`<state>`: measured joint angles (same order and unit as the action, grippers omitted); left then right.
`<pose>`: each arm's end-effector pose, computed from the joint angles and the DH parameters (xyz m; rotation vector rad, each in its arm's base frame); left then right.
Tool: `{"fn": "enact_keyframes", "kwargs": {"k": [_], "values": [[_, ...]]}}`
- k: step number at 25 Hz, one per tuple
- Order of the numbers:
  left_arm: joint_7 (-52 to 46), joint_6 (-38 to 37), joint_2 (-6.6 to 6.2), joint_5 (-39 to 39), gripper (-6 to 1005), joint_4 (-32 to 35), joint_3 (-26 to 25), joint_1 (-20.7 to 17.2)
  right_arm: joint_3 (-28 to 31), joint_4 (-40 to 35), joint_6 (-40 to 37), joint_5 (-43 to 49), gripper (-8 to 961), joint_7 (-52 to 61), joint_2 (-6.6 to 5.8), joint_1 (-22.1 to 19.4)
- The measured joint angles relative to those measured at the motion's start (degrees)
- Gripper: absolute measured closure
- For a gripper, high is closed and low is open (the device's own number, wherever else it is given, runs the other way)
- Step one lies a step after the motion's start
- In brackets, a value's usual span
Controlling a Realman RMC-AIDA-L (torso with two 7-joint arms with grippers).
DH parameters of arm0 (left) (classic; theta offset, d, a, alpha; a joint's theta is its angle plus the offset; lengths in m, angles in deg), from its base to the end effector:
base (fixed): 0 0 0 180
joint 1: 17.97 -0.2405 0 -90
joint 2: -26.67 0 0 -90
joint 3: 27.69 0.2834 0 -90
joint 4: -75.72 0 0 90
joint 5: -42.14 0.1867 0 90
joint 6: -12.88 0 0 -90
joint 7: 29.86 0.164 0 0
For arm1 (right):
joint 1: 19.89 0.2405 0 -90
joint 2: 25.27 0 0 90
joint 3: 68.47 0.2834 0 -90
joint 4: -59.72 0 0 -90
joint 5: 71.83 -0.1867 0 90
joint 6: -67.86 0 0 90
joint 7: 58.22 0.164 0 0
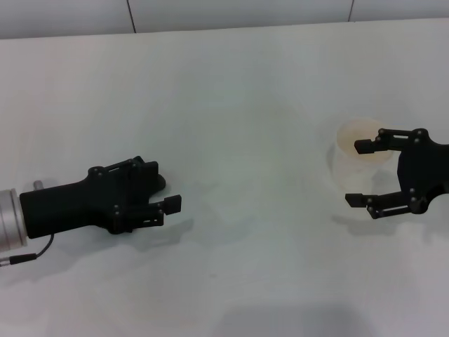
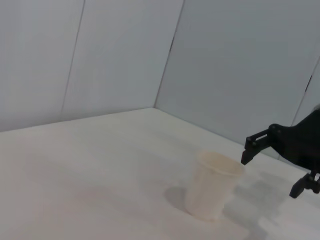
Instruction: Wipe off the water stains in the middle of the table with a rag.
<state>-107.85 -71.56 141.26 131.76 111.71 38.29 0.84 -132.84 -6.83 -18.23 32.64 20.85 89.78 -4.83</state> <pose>-0.2882 0.2841 -0.0366 -2.7133 -0.7319 -0.7762 0.2639 0.2963 0.0066 -2.7824 0.1307 0.3704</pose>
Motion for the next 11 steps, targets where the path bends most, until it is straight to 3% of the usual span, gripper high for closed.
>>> {"fn": "enact_keyframes", "kwargs": {"k": [11], "values": [[1.2,0.6,0.43,1.4,106,0.0,-0.1,0.0,-0.1,1.9,0.2,-1.9,81,-1.5,0.00,0.2]]}}
